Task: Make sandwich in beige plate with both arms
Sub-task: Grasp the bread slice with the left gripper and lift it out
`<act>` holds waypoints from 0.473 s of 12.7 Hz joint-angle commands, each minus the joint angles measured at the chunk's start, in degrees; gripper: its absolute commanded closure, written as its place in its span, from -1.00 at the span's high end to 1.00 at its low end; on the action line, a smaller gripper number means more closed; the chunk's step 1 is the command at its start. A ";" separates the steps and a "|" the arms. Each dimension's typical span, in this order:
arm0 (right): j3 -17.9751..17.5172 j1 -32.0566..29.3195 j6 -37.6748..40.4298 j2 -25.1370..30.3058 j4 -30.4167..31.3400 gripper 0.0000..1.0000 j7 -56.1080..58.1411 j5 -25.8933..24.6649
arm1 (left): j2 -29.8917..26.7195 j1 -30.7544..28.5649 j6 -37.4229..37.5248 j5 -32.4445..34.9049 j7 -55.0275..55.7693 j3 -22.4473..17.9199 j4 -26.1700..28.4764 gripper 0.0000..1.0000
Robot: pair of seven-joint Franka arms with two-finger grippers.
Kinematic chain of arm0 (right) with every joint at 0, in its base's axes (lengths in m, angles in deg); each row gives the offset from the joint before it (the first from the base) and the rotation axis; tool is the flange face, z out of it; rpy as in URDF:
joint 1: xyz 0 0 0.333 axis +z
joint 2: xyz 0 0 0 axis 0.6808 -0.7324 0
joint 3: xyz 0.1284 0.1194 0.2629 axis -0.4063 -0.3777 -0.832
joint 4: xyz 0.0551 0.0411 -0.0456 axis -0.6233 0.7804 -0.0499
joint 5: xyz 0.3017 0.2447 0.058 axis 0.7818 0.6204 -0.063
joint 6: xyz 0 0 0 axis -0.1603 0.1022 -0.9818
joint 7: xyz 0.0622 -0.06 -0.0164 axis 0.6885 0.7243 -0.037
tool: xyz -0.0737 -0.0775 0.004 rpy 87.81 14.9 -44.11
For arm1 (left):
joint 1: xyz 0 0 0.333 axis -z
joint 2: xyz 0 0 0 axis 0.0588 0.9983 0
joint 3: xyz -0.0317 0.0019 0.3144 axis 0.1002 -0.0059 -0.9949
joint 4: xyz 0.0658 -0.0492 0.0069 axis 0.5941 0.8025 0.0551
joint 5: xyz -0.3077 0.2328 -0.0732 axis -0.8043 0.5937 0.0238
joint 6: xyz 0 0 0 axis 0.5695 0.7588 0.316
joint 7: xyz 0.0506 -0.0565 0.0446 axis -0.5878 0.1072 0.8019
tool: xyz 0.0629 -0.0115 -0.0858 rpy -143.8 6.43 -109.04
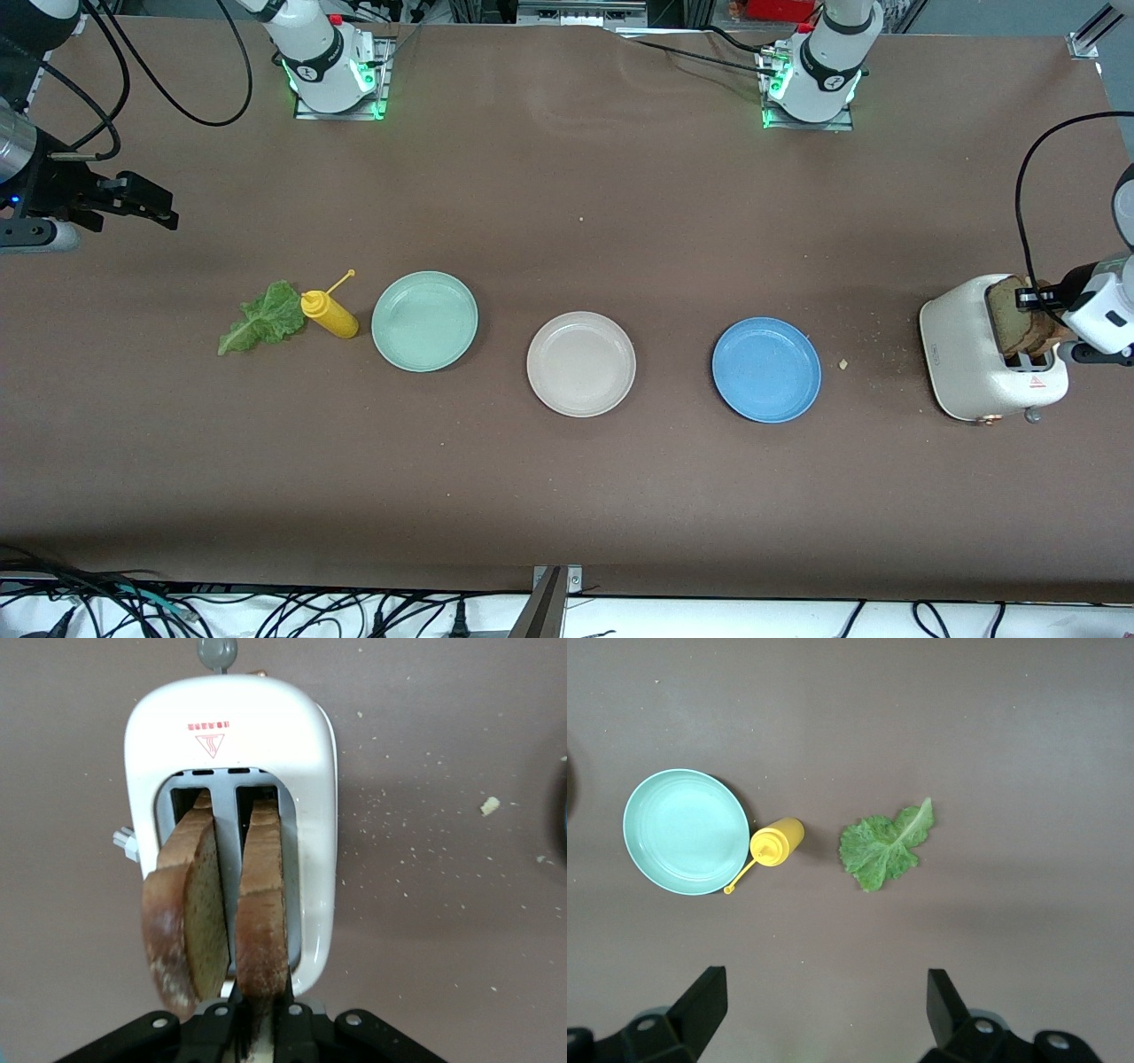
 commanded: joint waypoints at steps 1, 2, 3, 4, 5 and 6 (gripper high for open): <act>0.03 -0.02 1.02 -0.33 -1.09 1.00 -0.45 0.06 | -1.19 1.28 9.01 2.05 -0.31 2.59 -7.35 -1.00; 0.03 -0.02 0.93 -0.33 -1.09 1.00 -0.45 -0.02 | -1.19 1.47 10.69 1.96 -0.39 3.91 -9.21 -1.00; 0.03 -0.02 1.02 -0.33 -1.09 1.00 -0.45 0.06 | -1.36 1.47 12.10 1.09 -0.40 6.19 -10.45 -1.00; 0.03 -0.02 0.93 -0.33 -1.17 1.00 -0.45 0.06 | -1.19 1.38 13.42 0.91 -0.13 9.17 -11.15 -1.00; 0.03 -0.02 0.93 -0.33 -1.09 1.00 -0.45 0.06 | -1.19 1.55 13.78 0.73 0.04 11.64 -11.16 -1.00; 0.03 -0.02 1.02 -0.33 -1.09 1.00 -0.45 0.06 | -0.93 1.56 13.78 -1.88 0.13 13.92 -11.07 -1.00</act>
